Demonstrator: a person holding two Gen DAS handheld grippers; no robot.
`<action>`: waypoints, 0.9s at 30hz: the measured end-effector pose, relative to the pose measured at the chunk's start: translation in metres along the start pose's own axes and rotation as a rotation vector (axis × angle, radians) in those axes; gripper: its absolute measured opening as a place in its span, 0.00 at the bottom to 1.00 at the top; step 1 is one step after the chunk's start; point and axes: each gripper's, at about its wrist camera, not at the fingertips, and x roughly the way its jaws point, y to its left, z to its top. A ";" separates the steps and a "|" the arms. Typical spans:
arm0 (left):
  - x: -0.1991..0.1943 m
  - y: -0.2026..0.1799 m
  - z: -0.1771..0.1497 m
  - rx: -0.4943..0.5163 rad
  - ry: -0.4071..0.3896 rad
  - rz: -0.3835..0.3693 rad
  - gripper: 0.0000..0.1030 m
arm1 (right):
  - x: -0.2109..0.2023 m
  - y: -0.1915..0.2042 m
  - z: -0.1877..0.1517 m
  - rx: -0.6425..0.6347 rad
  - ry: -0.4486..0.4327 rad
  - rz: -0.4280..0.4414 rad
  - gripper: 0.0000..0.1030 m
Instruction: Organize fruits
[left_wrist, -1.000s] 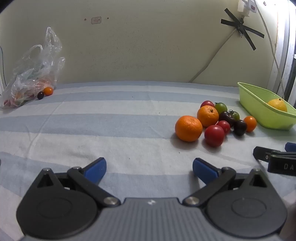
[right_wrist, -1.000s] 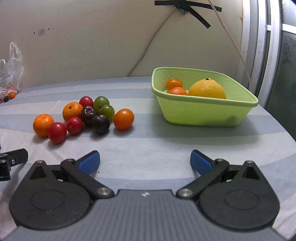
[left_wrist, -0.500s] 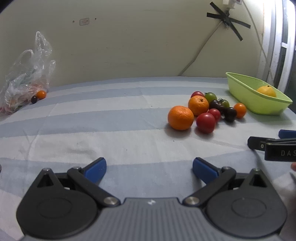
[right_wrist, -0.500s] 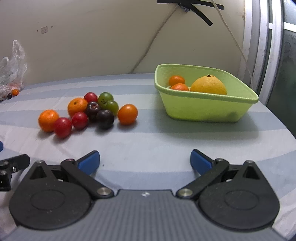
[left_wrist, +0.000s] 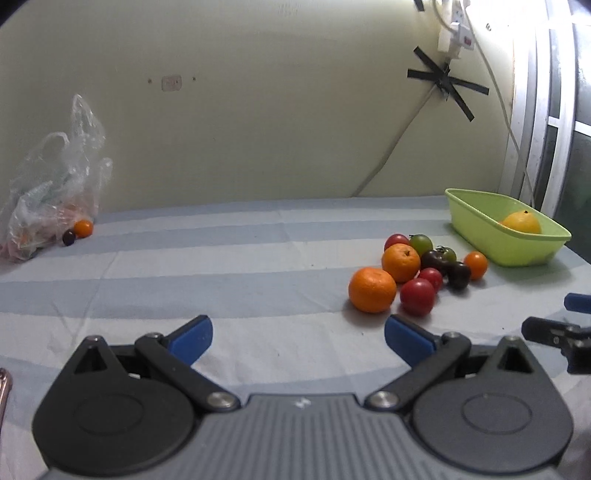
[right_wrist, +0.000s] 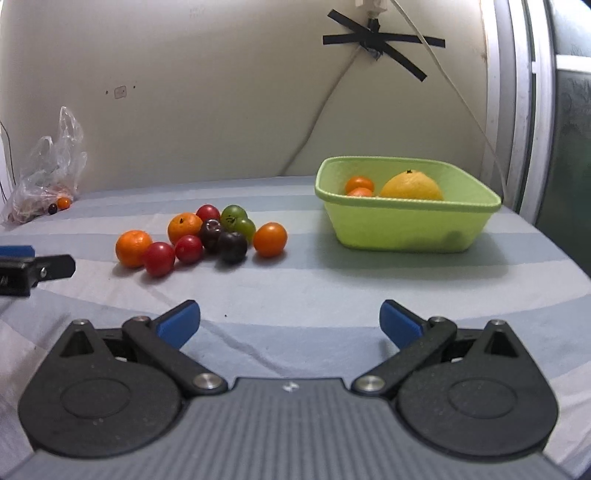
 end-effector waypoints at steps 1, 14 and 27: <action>0.001 0.000 0.000 0.001 0.003 0.000 1.00 | -0.002 0.002 0.003 -0.019 -0.007 0.000 0.87; 0.006 0.022 0.020 0.041 0.053 -0.053 0.71 | -0.009 0.011 0.076 -0.252 0.029 0.247 0.42; 0.060 0.007 0.050 -0.054 0.177 -0.341 0.54 | 0.046 0.059 0.044 -0.278 0.122 0.391 0.26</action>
